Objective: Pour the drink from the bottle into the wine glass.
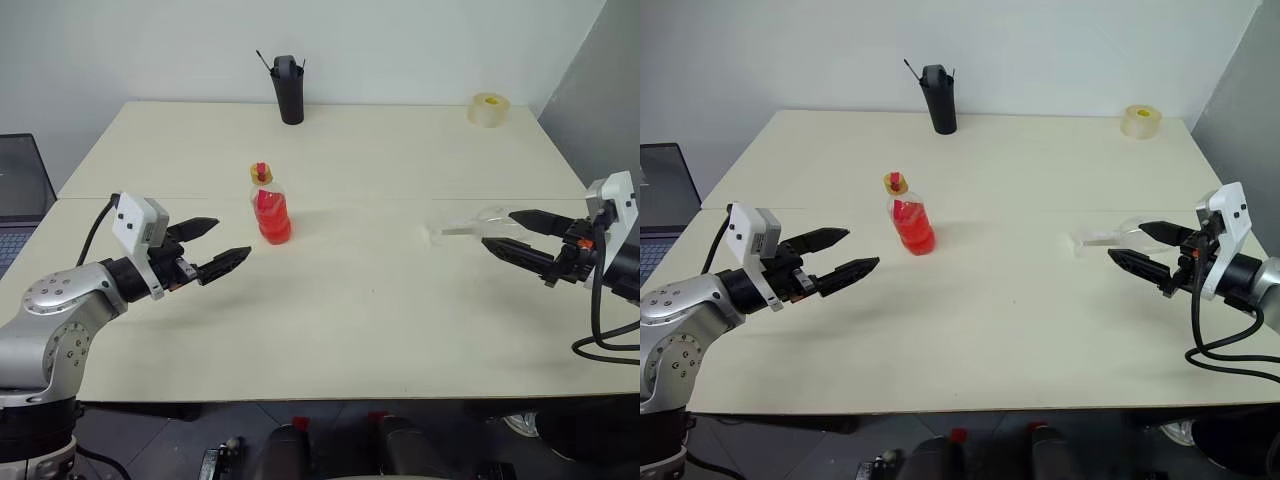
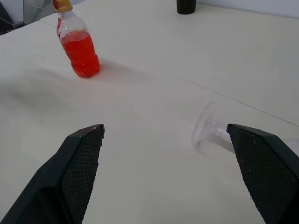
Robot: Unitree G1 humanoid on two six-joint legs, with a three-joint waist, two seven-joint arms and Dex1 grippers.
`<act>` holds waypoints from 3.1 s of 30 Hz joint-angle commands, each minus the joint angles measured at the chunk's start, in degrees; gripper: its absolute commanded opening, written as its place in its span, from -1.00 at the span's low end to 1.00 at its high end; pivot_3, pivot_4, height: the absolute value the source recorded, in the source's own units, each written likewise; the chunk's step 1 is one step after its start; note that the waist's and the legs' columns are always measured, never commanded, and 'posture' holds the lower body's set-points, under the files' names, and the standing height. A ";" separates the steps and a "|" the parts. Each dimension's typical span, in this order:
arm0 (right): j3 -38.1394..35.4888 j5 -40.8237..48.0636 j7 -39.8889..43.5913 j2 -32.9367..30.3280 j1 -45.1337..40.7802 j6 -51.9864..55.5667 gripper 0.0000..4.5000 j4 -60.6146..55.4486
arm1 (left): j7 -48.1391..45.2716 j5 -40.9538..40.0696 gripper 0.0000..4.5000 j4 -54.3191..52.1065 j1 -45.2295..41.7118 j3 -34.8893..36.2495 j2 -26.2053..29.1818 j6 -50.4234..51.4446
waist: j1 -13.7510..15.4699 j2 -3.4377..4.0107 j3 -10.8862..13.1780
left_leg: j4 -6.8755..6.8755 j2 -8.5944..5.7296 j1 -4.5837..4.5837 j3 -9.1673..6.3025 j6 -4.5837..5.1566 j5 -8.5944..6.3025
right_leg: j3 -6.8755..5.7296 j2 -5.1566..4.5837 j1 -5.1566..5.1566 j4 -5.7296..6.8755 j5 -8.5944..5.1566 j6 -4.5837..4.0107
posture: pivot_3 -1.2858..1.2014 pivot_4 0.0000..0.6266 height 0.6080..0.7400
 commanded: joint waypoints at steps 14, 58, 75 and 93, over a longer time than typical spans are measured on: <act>13.48 3.74 -6.05 8.82 -7.12 3.12 1.00 -11.48 | 9.42 8.13 0.98 3.06 -2.21 -2.79 -7.36 -6.54 | -0.07 0.00 0.00 | 0.00 0.03 0.02 -0.02 0.00 0.00 | 0.02 0.01 0.00 0.02 0.00 0.00 | 0.03 -0.52 1.00; 28.12 -7.16 -13.52 22.67 -18.75 2.03 1.00 -10.39 | 25.72 28.39 0.98 43.61 -26.87 -13.77 -28.72 -29.99 | 0.15 -0.03 -0.02 | 0.39 -0.09 -0.53 -0.82 -0.02 0.01 | -0.99 -0.15 -0.04 0.06 0.03 -0.03 | 0.03 -0.52 1.00; 27.21 -7.02 -15.18 22.53 -21.51 4.05 1.00 -11.14 | 26.68 29.20 0.98 65.80 -39.52 -12.38 -34.05 -45.82 | 0.22 -0.03 -0.01 | 0.70 -0.26 -0.88 -1.23 -0.01 0.01 | -1.39 -0.20 -0.05 0.05 0.03 -0.03 | 0.03 -0.52 1.00; 15.20 4.23 -25.46 25.30 -24.71 14.10 1.00 -15.82 | -2.45 17.49 0.04 26.42 -23.75 -20.42 -27.47 -27.93 | -0.06 0.13 0.07 | 0.71 -0.10 -0.97 -1.24 -0.27 0.15 | -1.38 -0.22 -0.13 0.10 0.02 -0.04 | 0.03 -0.52 1.00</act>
